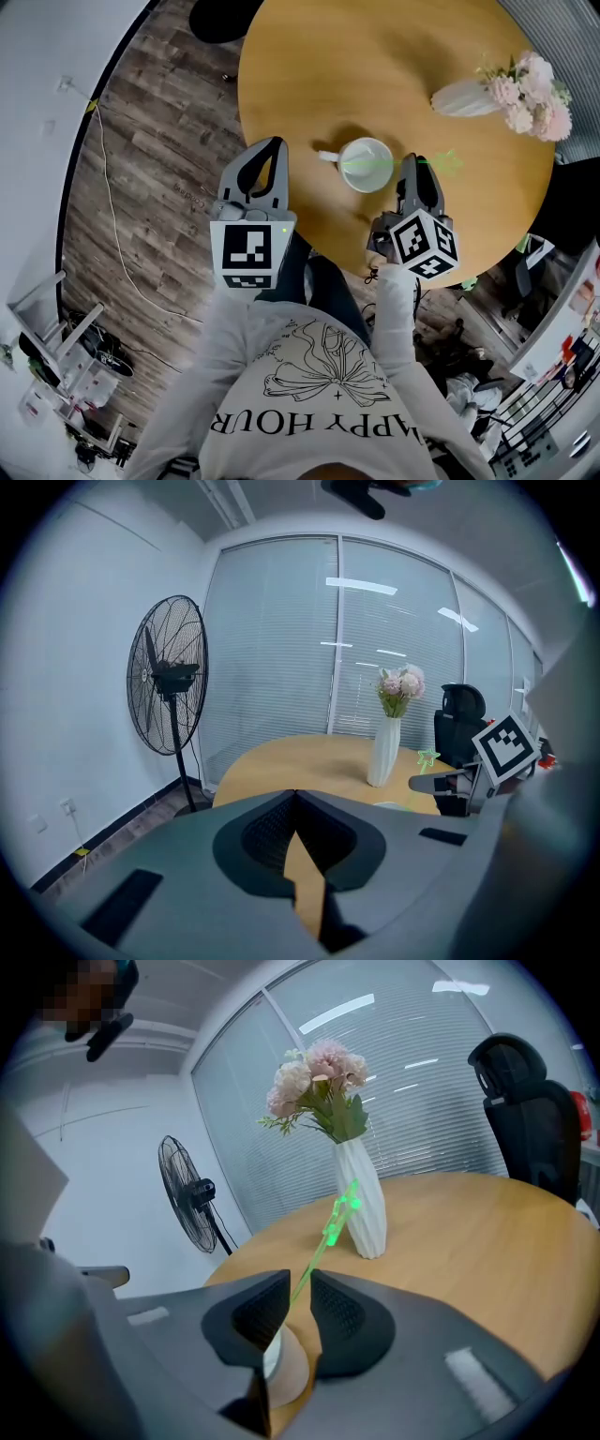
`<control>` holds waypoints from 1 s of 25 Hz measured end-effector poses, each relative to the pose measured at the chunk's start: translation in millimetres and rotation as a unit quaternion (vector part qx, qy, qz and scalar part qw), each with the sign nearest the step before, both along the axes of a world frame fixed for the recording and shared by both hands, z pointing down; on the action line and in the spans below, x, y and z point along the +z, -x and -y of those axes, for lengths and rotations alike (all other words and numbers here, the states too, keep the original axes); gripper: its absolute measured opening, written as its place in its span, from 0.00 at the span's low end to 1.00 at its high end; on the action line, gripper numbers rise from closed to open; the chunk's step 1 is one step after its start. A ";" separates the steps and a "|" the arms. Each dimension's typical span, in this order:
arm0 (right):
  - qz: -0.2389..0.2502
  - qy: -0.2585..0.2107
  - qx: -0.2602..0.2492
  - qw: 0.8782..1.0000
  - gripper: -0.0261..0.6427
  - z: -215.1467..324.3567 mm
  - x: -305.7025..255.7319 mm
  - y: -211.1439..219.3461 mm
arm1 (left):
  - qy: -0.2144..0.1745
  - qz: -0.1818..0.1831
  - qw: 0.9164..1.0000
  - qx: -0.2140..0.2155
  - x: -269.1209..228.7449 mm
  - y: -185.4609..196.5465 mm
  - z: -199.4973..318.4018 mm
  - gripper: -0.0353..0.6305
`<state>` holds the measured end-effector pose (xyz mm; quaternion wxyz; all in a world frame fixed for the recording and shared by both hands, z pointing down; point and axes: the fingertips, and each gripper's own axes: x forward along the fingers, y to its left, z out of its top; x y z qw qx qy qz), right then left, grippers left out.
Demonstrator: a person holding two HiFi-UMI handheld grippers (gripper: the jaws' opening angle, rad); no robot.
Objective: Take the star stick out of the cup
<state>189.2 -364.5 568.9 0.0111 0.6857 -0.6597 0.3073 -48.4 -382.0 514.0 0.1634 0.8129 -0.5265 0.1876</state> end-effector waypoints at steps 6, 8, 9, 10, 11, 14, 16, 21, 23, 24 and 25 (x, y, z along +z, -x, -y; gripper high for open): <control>0.011 -0.023 -0.003 1.000 0.11 -0.3 -9.3 5.1 | -0.002 0.003 1.000 0.000 -1.2 2.0 -0.9 0.06; 0.013 -0.032 -0.008 0.999 0.10 -0.1 -15.6 8.0 | -0.003 0.002 1.000 -0.002 -3.5 2.8 -1.3 0.06; 0.014 -0.037 -0.010 0.999 0.09 0.4 -19.5 9.4 | -0.004 0.002 1.000 -0.002 -5.0 3.0 -1.1 0.06; 0.017 -0.042 -0.011 0.999 0.08 1.0 -23.6 10.7 | -0.005 0.001 1.000 -0.003 -6.7 2.9 -0.8 0.06; 0.019 -0.047 -0.013 0.999 0.07 1.6 -27.6 11.9 | -0.006 0.001 1.000 -0.004 -8.5 2.7 -0.5 0.06; 0.016 -0.059 -0.020 0.998 0.06 3.3 -38.8 14.2 | -0.012 -0.002 1.000 -0.007 -14.9 0.8 0.1 0.06; 0.009 -0.066 -0.028 0.997 0.06 3.8 -45.9 15.6 | -0.017 -0.005 1.000 -0.007 -20.6 -1.0 0.2 0.06; 0.004 -0.084 -0.044 0.995 0.06 3.0 -64.2 21.9 | -0.032 -0.010 0.999 -0.010 -36.2 -2.9 -2.3 0.06; 0.003 -0.091 -0.050 0.995 0.06 2.2 -72.2 25.3 | -0.036 -0.012 0.999 -0.013 -42.2 -3.3 -3.7 0.06; 0.001 -0.095 -0.054 0.994 0.06 2.2 -76.2 26.9 | -0.039 -0.013 0.999 -0.014 -45.1 -3.5 -4.1 0.06; 0.000 -0.099 -0.057 0.993 0.06 2.5 -80.5 28.6 | -0.041 -0.013 0.999 -0.015 -48.2 -3.5 -4.2 0.06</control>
